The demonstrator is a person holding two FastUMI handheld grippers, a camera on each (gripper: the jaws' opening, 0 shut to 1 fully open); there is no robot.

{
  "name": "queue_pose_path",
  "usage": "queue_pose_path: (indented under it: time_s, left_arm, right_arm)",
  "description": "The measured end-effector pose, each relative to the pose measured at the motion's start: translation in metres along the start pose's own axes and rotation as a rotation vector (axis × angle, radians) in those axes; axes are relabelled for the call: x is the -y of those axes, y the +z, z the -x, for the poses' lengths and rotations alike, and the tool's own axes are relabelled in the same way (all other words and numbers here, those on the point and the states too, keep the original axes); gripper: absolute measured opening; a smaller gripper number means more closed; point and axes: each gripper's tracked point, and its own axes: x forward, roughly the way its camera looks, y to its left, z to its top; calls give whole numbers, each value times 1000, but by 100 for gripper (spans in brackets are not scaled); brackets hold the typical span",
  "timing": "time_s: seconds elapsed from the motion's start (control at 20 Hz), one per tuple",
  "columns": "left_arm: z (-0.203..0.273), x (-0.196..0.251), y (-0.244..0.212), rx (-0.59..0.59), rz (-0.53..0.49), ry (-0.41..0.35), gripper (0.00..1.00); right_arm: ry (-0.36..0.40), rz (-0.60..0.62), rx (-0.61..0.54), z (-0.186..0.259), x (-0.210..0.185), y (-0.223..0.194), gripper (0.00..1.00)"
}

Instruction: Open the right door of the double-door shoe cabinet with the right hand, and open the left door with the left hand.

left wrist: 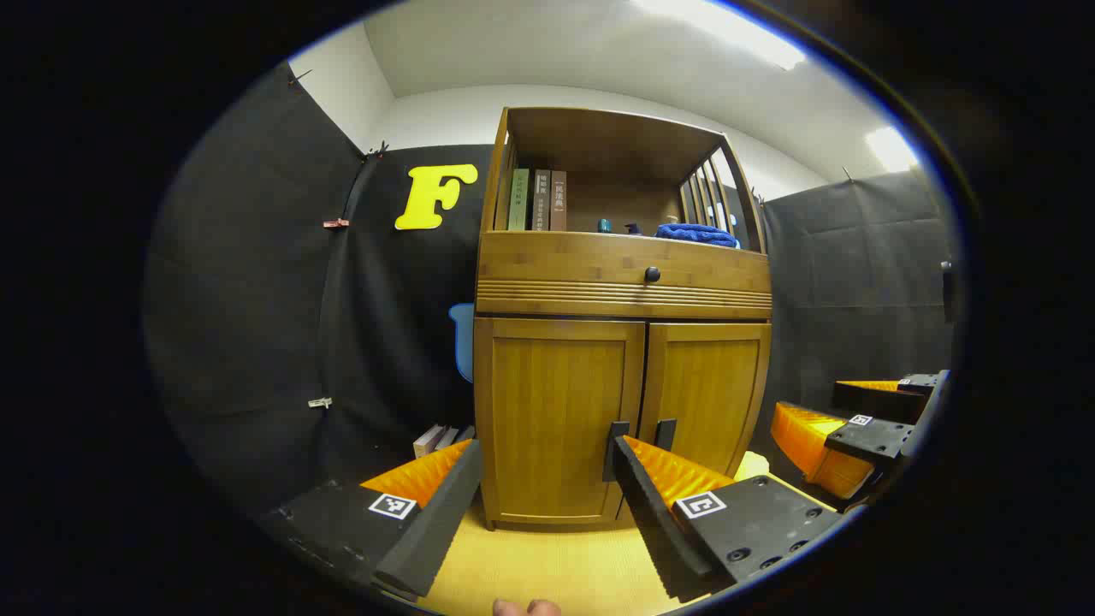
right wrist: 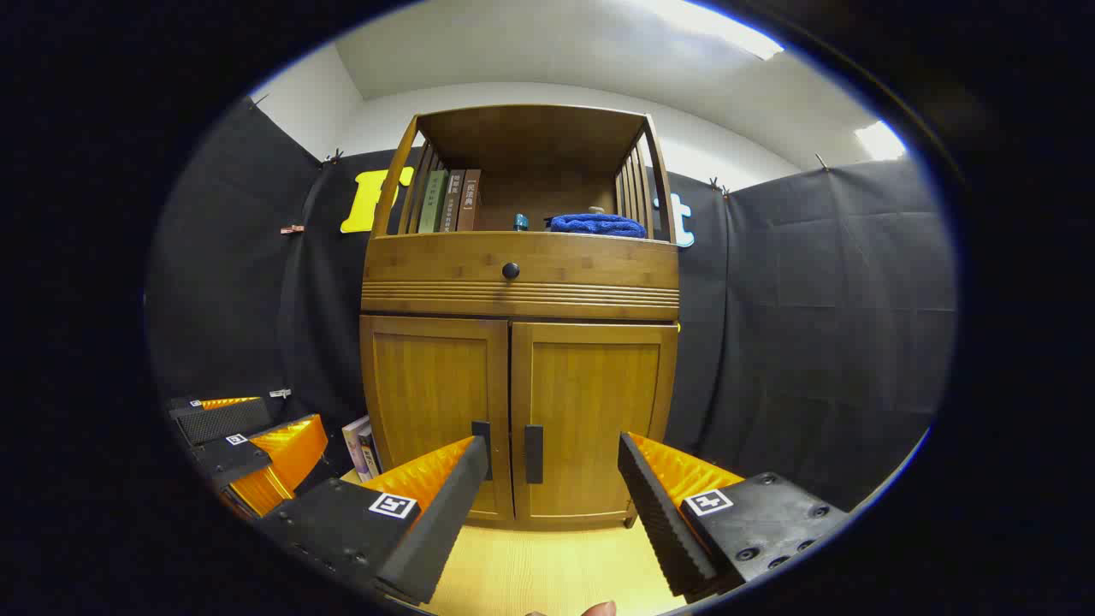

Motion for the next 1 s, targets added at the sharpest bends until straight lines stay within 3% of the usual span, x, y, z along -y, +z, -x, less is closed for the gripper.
queue_pose_path:
  time_s: [1.0]
  left_arm:
    - [3, -1, 6, 15, -24, -2, 94]
  right_arm:
    - [5, -14, 5, 0, -2, 5, 98]
